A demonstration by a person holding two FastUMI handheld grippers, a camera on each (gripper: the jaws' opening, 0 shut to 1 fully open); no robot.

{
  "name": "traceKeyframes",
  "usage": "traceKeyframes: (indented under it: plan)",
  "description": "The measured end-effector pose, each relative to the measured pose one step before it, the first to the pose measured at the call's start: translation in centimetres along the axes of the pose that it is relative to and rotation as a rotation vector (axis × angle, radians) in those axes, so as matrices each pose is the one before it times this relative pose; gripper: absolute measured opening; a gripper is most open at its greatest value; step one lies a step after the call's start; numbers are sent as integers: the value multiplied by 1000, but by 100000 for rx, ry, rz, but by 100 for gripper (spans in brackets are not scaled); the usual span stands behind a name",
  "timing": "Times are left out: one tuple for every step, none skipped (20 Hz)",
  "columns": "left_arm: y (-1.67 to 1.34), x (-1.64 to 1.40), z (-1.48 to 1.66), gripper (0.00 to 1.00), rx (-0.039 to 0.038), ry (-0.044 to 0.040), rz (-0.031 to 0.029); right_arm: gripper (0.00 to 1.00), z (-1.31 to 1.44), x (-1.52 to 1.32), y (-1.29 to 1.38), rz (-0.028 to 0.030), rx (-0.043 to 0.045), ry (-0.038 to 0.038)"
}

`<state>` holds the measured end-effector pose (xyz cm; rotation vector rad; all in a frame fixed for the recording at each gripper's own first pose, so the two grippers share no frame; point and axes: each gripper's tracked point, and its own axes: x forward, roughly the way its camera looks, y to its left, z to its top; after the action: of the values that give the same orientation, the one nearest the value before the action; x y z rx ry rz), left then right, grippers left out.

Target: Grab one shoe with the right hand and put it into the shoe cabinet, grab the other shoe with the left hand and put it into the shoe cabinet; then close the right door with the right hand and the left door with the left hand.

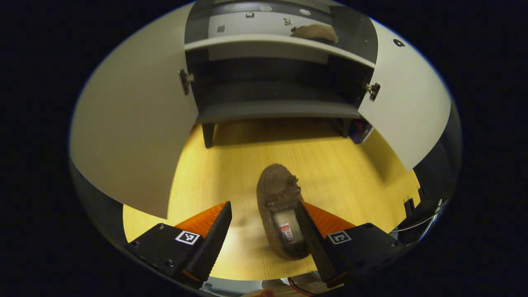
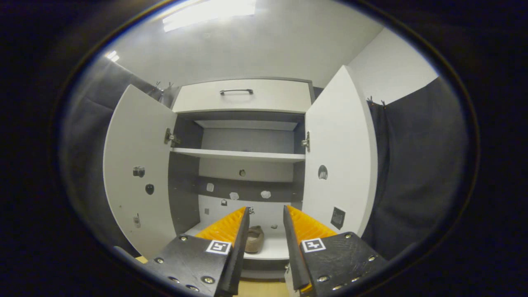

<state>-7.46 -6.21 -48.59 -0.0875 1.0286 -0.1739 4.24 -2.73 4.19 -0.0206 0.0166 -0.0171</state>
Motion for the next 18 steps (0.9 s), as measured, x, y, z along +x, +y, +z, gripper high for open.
traceKeyframes:
  plan:
    - [76, 977, -1106, 96, -2112, 4270, -1296, 43, 121, -102, -565, -1349, -325, -313]
    - [40, 849, -665, 96, -1619, 2699, -1127, 47, 6, -97, -537, -1437, -638, 16]
    - [-10, 946, -766, 96, -1364, 2429, -292, 43, -106, -89, -498, -1167, -792, 317]
    - [122, 800, -451, 96, -824, 2161, -578, 48, -134, -106, -395, -1100, -770, 411]
    - [288, 193, -377, 94, -1182, 2321, -596, 44, -40, 38, -416, -1008, -691, 278]
    - [221, 483, -199, 94, -991, 1683, -1090, 48, -59, -29, -219, -751, -596, 187]
    - [76, 179, -200, 88, -1024, 1147, -937, 48, -138, 81, -212, -747, -426, 151]
    - [-105, 569, -135, 77, -1301, 1231, -395, 48, 0, -11, -223, -636, -484, 68]
    - [-231, 377, -327, 73, -1286, 1583, -782, 44, -13, 59, -143, -569, -399, -23]
    - [-245, 249, -133, 59, -1648, 1052, -1159, 44, 39, 3, -82, -419, -230, -115]
    - [-14, 497, -169, 57, -997, 1003, -359, 48, 128, 33, -97, -373, -117, -309]
    - [-228, 42, 16, 47, -1361, 687, -796, 44, 76, -38, -112, -520, -263, -194]
    - [201, 12, -23, 37, -675, 854, 1246, 44, -90, 11, -136, -519, -305, -102]
    - [347, 16, 100, 31, 75, 584, 2263, 44, -8, -18, -29, -364, -152, -171]
    - [79, 18, -11, 22, -923, 730, 1280, 44, 71, 53, -69, -486, -160, -125]
    - [53, -26, 159, 14, -1662, 702, 1459, 44, 30, -48, -165, -406, -158, -1]
    - [-17, -87, 34, 5, -779, 698, 802, 44, -43, 61, -126, -428, -4, -192]
    - [14, -37, -117, 2, 275, 996, 647, 47, 75, -19, -121, -468, 13, -198]
